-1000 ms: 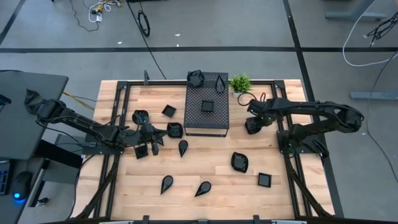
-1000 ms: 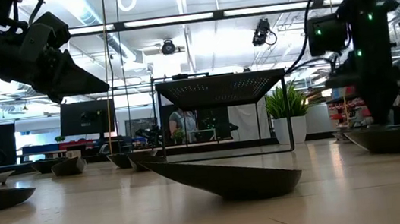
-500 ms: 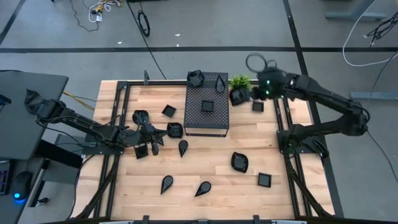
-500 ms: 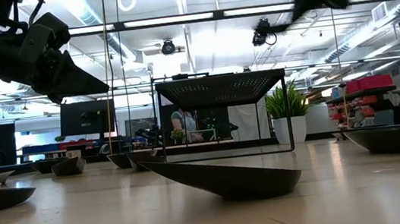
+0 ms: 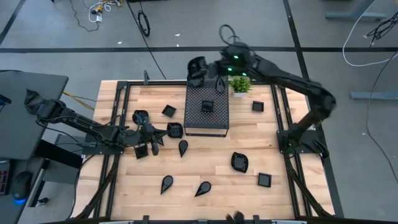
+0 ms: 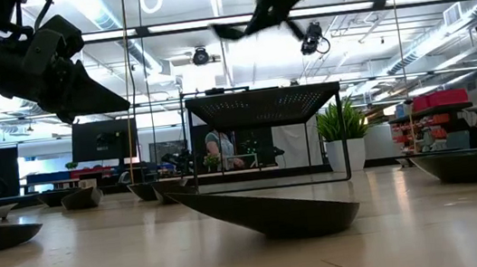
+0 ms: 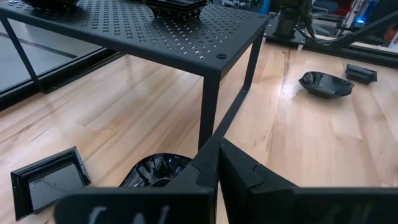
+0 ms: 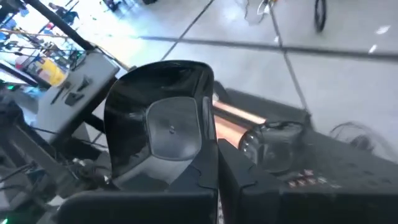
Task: Pick & Place Mini shaped plates
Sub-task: Stack the black leaf-shaped plate on top of the black leaf-shaped plates on the shelf
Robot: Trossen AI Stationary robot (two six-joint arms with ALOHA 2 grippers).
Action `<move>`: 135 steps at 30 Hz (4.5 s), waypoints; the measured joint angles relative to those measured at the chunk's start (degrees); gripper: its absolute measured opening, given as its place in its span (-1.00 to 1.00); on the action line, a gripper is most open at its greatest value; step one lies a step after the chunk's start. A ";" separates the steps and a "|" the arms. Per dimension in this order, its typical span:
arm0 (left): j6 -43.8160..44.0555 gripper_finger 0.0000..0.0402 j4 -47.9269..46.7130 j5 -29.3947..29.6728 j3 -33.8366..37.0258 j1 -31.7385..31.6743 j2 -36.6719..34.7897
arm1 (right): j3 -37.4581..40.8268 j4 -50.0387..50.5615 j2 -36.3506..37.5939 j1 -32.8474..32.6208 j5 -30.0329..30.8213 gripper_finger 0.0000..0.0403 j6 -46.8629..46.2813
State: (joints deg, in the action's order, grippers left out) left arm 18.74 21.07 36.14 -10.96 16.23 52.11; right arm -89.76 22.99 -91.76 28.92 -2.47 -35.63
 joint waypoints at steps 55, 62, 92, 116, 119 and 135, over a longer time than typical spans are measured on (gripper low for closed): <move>-0.52 -0.92 0.07 0.22 0.00 -0.04 -0.01 | -0.52 2.83 -15.09 6.15 -1.28 -0.95 -6.96; -0.50 -0.92 0.07 0.22 0.00 -0.04 -0.01 | -0.52 3.34 -15.09 6.15 -1.43 -0.95 -6.96; -0.46 -0.92 0.07 0.22 0.00 -0.04 0.00 | -0.50 -2.83 -15.09 5.50 -2.89 -0.67 -2.85; -0.31 -0.92 0.07 -0.17 0.00 -0.02 0.01 | -0.50 -1.36 -12.83 1.95 -11.75 -0.83 10.86; -0.31 -0.92 0.07 0.11 0.00 -0.02 0.01 | -0.50 -1.05 -13.11 0.54 -9.28 -0.95 11.72; -0.31 -0.92 0.18 0.24 0.00 -0.02 -0.01 | -0.45 3.38 -15.81 1.80 1.79 -0.97 9.46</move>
State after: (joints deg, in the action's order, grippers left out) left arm 18.44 21.26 36.38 -10.96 16.21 52.10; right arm -90.21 26.37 -107.57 30.72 -0.68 -26.17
